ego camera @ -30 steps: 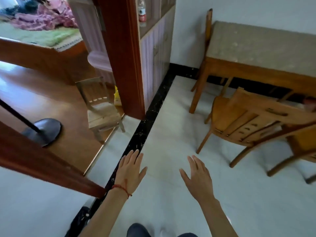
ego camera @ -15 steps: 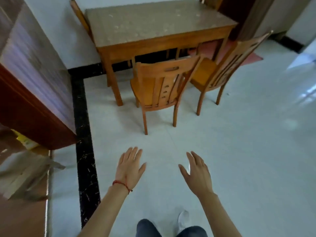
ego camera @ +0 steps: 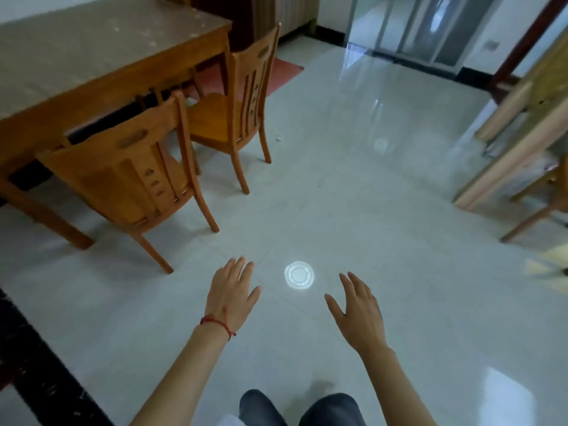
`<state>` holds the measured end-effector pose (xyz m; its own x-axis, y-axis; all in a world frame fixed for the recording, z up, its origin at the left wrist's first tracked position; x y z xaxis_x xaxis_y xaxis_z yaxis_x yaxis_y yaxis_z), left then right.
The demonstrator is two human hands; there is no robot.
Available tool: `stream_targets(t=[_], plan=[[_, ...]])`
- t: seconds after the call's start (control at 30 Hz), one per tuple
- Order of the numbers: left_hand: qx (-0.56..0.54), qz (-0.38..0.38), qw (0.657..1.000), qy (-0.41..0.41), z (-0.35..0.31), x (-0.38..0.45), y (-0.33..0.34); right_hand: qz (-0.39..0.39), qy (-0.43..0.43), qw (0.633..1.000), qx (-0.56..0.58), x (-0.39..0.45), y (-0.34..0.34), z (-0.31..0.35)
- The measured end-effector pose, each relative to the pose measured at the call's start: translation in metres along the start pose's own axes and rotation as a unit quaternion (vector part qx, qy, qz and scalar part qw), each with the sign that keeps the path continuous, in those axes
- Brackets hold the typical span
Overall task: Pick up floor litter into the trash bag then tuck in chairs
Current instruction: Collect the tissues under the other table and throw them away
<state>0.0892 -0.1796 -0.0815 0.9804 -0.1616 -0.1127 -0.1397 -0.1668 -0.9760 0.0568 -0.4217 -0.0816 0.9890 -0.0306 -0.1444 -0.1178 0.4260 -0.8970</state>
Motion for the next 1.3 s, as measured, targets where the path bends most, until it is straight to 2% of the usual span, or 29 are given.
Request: stream_targets(t=[0.23, 0.53, 0.77, 0.93, 1.3], plan=[[0.008, 0.020, 0.997, 0.073, -0.078, 0.039, 0.013, -0.030, 0.079, 0.996, 0.008, -0.009, -0.031, -0.076], [0.018, 0.007, 0.993, 0.114, -0.166, 0.087, 0.030, -0.046, 0.111, 0.993, 0.008, 0.003, -0.067, -0.156], [-0.005, -0.013, 0.990, 0.140, -0.206, 0.131, 0.042, -0.048, 0.135, 0.990, 0.017, 0.032, -0.083, -0.202], [0.010, 0.010, 0.987, 0.157, -0.221, 0.196, 0.049, -0.045, 0.149, 0.987, 0.033, 0.088, -0.086, -0.221], [-0.004, 0.015, 0.984, 0.179, -0.237, 0.405, 0.032, -0.050, 0.173, 0.983, 0.039, 0.281, -0.119, -0.246]])
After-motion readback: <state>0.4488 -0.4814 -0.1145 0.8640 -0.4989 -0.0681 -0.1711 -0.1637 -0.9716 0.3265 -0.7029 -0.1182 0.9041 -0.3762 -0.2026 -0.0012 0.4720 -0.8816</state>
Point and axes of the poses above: each hand's wrist, its own x-axis towards the middle knuckle, its own y-axis out of the palm, z = x × y, the point moved 3 cm from there along x, towards the middle knuckle, and after that the axes turned 1 degree about -y, right-handed, at the moved point
